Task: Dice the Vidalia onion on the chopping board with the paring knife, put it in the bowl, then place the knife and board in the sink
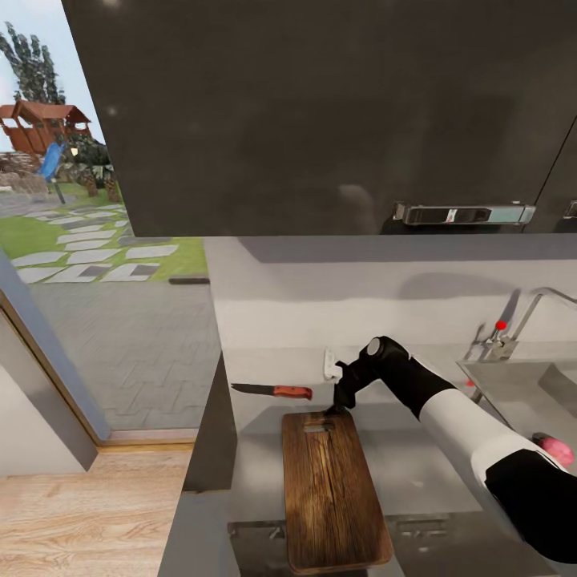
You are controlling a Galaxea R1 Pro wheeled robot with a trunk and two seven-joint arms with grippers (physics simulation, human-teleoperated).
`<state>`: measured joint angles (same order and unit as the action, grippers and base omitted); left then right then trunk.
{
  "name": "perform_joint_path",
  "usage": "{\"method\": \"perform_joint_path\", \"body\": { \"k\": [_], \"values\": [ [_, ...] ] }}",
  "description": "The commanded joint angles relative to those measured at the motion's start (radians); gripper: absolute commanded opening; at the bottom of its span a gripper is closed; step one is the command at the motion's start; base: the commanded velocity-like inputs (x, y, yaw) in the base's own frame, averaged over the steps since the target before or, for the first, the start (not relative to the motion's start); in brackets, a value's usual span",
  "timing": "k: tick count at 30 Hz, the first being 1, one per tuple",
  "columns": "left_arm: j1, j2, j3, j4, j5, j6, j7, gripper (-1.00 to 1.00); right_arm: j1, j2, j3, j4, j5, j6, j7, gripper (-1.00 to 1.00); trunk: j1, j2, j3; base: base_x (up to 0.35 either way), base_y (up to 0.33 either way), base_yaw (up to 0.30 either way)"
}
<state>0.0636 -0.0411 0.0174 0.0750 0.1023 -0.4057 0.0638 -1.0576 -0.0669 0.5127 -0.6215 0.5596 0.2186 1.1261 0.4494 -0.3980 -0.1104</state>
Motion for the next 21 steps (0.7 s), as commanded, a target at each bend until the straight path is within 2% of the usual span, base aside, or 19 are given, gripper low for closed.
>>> {"method": "perform_joint_path", "body": {
  "k": [1,13,21],
  "values": [
    [-0.001,0.0,0.001,0.002,0.007,-0.005,-0.001,1.0,-0.001,0.0,0.004,-0.002,-0.002,0.01,-0.004,1.0,0.001,-0.002,-0.002,0.0,0.0,0.0],
    [-0.001,0.0,0.001,0.002,0.007,-0.005,-0.001,1.0,-0.001,0.018,0.006,0.008,-0.004,0.01,-0.072,1.0,0.001,-0.002,-0.002,0.0,0.0,0.0],
    [-0.001,0.0,0.001,0.002,0.007,-0.005,-0.001,1.0,-0.001,0.018,0.006,0.009,-0.006,-0.008,-0.08,1.0,0.001,-0.002,-0.002,0.0,0.0,0.0]
  ]
}}
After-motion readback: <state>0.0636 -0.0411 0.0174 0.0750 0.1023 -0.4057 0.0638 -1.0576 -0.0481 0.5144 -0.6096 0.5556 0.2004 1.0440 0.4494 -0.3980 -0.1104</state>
